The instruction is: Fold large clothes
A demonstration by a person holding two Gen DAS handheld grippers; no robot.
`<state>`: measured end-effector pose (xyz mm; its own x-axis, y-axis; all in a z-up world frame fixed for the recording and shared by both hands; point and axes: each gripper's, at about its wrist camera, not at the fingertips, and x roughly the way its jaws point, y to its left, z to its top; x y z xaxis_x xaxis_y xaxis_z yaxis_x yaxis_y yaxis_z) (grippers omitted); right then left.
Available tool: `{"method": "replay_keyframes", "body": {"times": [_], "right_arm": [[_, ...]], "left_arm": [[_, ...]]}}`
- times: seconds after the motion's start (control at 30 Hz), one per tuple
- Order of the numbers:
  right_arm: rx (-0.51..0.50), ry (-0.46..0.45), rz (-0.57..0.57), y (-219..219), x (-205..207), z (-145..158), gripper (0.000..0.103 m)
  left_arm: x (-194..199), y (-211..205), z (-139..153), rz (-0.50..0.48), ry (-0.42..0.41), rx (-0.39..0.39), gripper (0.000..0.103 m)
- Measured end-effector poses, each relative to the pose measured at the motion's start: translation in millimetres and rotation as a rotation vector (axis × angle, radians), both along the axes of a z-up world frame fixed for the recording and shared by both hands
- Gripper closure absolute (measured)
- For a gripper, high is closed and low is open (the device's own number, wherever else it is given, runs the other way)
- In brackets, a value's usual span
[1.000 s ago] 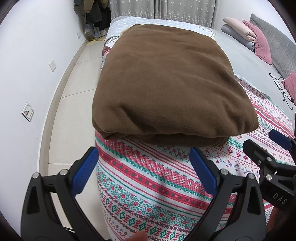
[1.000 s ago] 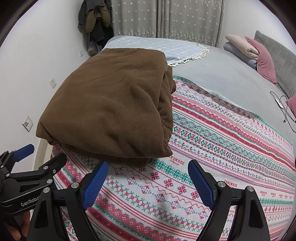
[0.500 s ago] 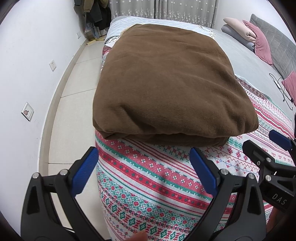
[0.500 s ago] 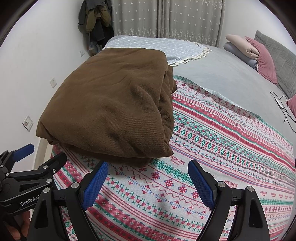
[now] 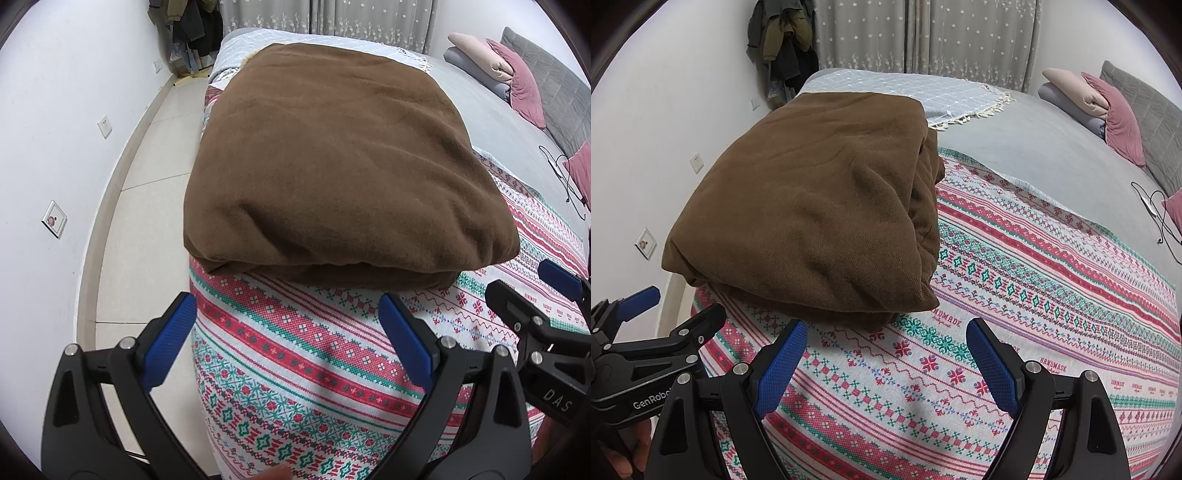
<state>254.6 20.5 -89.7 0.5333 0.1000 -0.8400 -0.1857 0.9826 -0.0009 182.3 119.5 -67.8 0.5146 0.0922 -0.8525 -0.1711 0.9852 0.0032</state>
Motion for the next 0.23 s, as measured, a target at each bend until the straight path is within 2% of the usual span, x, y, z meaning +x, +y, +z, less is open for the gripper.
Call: {"method": "replay_keyframes", "body": {"times": [0.23], "right_arm": [[0.011, -0.004, -0.005, -1.3, -1.0, 3.1, 0.014]], "left_arm": [[4.0, -8.6, -3.6, -0.019, -0.001, 0.026, 0.005]]}}
